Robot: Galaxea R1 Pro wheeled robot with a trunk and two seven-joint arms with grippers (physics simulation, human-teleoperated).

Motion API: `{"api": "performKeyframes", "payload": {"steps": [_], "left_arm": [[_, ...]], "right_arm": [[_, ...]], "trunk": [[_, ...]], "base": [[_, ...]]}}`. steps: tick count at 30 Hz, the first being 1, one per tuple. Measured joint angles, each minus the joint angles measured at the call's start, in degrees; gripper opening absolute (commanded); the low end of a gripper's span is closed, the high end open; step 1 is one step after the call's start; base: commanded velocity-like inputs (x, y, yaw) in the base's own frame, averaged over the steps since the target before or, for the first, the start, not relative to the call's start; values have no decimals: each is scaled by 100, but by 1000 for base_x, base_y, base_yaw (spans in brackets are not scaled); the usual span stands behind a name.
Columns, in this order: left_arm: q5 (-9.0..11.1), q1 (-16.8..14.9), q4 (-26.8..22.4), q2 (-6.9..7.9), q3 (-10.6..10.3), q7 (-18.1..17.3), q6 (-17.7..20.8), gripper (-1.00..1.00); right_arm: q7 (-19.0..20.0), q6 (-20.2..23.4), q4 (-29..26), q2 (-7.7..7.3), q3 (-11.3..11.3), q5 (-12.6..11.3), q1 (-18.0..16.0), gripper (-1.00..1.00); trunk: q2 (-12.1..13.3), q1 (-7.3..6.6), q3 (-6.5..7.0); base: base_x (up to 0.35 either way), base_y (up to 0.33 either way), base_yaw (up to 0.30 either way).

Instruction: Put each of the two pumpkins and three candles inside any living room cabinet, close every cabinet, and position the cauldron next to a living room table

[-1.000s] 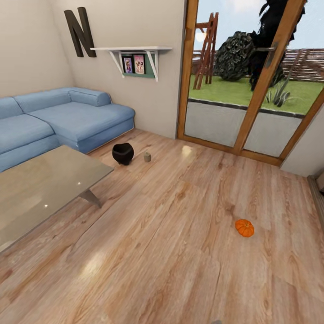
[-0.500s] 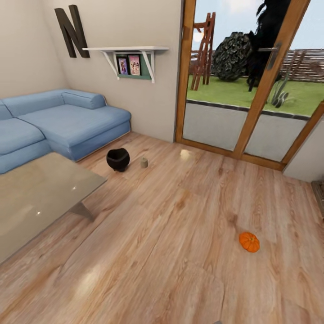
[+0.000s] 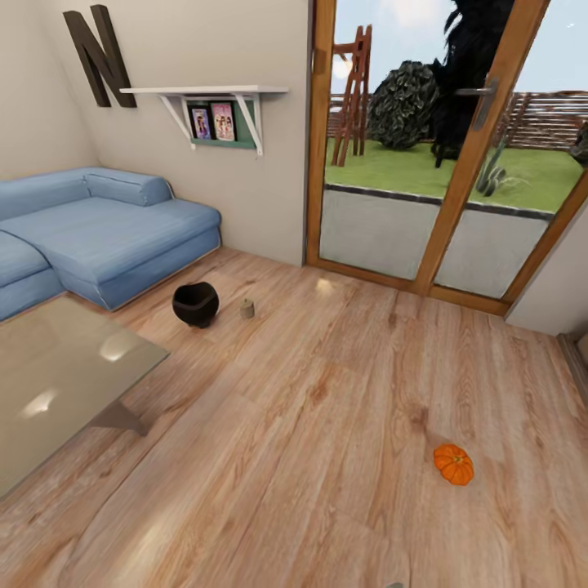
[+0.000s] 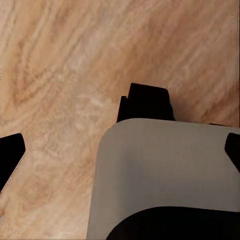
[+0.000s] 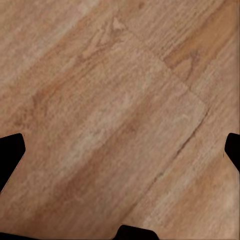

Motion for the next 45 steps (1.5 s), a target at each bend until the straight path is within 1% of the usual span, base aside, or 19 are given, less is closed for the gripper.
{"api": "performKeyframes", "payload": {"steps": [16,21,45], "left_arm": [[0,3,2,-3,0,-2,-4,100],[0,4,1,-6,0,-2,-1,100],[-2,4,5,-17,-6,-2,0,100]], "right_arm": [[0,31,7,-15,-1,-7,0,100],[0,12,4,-72,-2,1,0,100],[0,-1,-2,-60,0,4,0,100]], "trunk": [[0,0,0],[0,0,0],[0,0,0]], "base": [[338,0,0],[338,0,0],[338,0,0]]}}
